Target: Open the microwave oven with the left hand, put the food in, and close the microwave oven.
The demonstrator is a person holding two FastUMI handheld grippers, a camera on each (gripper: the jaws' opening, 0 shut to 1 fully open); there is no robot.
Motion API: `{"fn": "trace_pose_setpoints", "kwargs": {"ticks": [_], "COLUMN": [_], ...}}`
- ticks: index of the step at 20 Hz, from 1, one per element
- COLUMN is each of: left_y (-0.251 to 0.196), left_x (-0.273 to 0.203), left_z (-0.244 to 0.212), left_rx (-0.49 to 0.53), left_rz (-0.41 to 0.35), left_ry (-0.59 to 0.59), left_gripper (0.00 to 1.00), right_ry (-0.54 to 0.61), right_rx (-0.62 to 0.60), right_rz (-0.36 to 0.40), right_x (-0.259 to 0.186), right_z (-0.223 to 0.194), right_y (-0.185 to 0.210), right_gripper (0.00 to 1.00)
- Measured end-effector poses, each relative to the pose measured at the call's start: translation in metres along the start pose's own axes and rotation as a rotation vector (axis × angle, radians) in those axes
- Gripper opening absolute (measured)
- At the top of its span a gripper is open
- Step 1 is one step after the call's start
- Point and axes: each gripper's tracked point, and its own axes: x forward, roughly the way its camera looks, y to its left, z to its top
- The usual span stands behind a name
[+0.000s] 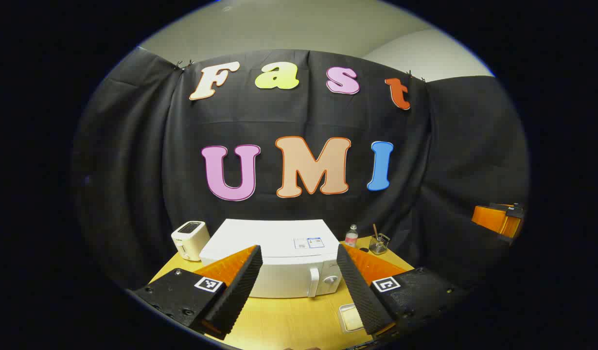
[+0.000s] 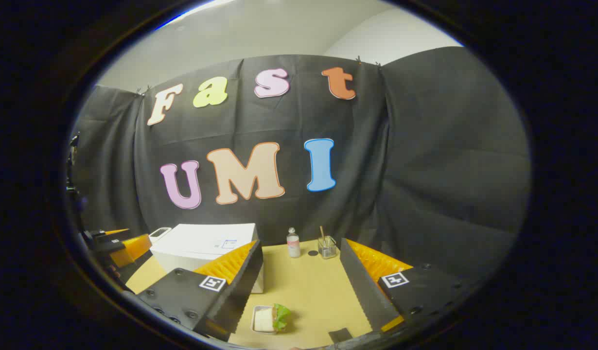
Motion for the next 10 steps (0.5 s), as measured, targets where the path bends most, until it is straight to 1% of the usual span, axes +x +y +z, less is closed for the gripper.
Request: {"fn": "trace_pose_setpoints", "kwargs": {"ticks": [3,10], "left_y": [0.002,-0.003], "left_x": [-0.002,-0.004], "left_z": [0.001,-0.001], "left_rx": [0.011,0.025], "left_rz": [0.02,0.039], "left_ry": [0.003,0.006], "left_gripper": [0.96,0.96], "right_ry": [-0.003,-0.017], "right_rx": [0.003,-0.021], "right_rz": [0.012,0.018], "right_x": [0.0,0.005], "right_z": [0.005,0.012], "right_y": [0.0,-0.006], "right_gripper": [0.99,0.99]}}
